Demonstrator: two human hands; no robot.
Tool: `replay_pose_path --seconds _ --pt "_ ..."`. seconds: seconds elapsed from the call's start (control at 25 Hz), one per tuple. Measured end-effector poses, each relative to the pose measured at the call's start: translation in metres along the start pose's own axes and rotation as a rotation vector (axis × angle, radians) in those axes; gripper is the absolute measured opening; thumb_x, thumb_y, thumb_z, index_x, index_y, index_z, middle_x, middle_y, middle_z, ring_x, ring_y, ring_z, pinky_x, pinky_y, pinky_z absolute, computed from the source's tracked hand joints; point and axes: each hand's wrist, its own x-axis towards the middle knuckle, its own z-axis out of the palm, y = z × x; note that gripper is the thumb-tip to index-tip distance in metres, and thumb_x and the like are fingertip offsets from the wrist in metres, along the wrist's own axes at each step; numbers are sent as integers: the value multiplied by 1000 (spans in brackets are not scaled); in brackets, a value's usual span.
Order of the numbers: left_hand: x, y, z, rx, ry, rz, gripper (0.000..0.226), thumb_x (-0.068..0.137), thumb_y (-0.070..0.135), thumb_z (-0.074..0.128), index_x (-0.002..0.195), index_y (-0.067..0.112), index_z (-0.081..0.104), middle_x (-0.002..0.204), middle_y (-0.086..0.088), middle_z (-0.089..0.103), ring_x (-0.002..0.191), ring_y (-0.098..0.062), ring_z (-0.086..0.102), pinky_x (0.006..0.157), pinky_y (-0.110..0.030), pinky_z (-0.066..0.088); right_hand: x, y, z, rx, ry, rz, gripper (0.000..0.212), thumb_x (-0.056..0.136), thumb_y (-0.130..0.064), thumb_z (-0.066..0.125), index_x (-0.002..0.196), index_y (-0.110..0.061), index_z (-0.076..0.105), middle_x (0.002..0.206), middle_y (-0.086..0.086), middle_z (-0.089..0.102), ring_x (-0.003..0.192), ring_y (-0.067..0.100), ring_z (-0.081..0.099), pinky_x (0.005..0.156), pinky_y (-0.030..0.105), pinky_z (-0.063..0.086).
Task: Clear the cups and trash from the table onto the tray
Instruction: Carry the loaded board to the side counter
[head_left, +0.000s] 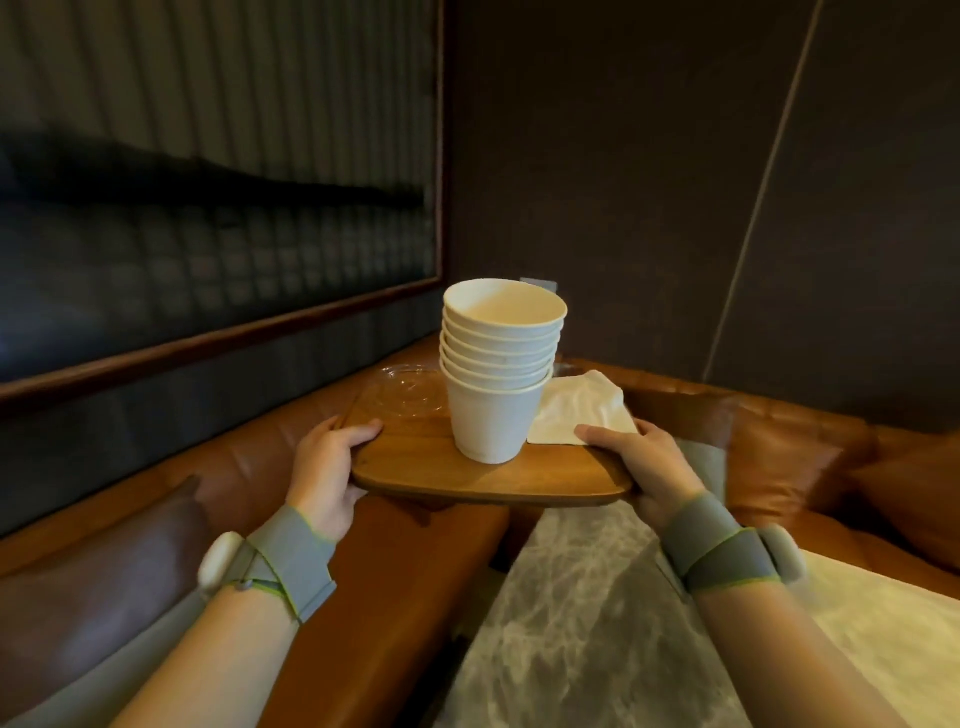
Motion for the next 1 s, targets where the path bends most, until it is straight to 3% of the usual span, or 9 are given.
replay_pose_path --seconds 0.24,0.36,0.44,0.48,0.64,0.8,0.92,1.0 --pt "-15 63 -105 -27 182 94 37 83 9 60 119 10 52 87 -6 64 75 -22 61 53 -26 49 -16 -4 122 -35 -227 -10 82 69 -19 78 138 -11 34 121 14 57 98 30 59 73 39 54" --pt "-36 98 -165 -32 257 143 37 82 7 59 119 4 54 84 -10 65 70 -23 62 53 -28 49 -43 -1 190 -30 -342 -15 77 71 -18 76 137 -13 36 112 10 59 89 27 61 60 33 52" --pt "-59 126 -218 -48 320 208 36 82 6 59 117 2 54 75 -8 68 57 -18 64 46 -22 47 -71 5 245 -22 -443 -2 73 71 -15 76 134 -12 40 105 9 61 87 26 62 57 32 52" --pt "-69 138 -244 -43 349 232 34 82 5 58 116 2 55 69 -7 67 49 -14 63 39 -16 45 -85 8 271 -13 -476 -5 71 71 -15 76 133 -12 41 108 11 62 88 27 62 59 34 53" --pt "-115 188 -337 -29 458 309 40 83 4 56 123 2 52 83 -8 61 44 -11 59 31 -10 39 -143 25 375 -17 -617 0 72 69 -15 78 132 -8 44 121 16 60 101 34 60 83 47 54" --pt "-154 232 -428 -16 636 348 42 82 5 58 123 0 50 74 -5 58 60 -15 56 42 -17 45 -206 39 473 -11 -767 16 63 70 -13 76 126 -5 49 111 17 63 88 30 63 65 37 53" --pt "-185 260 -489 10 734 385 43 83 8 57 124 2 47 72 -4 55 61 -15 53 39 -14 43 -247 54 544 -12 -891 72 55 71 -10 75 121 -4 54 109 19 66 89 33 64 73 41 54" --pt "-199 271 -521 22 812 400 46 83 11 58 127 3 46 77 -5 56 66 -18 54 47 -21 44 -269 60 583 -7 -960 90 52 72 -7 73 120 -2 55 112 20 66 94 35 64 80 43 54"
